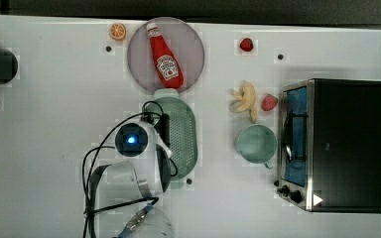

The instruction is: Drag strainer right to left.

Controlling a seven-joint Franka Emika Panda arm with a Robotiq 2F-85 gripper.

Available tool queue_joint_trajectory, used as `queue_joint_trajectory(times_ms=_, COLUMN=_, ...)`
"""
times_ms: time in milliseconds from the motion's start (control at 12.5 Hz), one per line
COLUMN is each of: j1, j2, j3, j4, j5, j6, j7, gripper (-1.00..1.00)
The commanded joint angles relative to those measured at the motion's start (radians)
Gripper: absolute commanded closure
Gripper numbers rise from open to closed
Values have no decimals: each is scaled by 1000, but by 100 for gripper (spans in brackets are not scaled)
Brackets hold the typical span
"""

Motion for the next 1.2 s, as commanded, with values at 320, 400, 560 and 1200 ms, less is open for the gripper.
queue_joint_trajectory(times_ms=320, j1=120, j2=35, j3=10, j4=61, j5=28, j6=-19, j7=83, gripper=-100)
queue_joint_trajectory(times_ms=400, j1=134, j2=46, j3=11, j4=83, j5=54, j6=-34, j7=83, gripper=-100)
queue_joint_trajectory(times_ms=560, j1=164, j2=70, j3=15, j4=134, j5=91, j6=-84, j7=83, gripper=-100)
queue_joint_trajectory(times_ms=1200, j1=290, j2=172, j3=18, j4=328, j5=220, j6=-175, j7=86, gripper=-100)
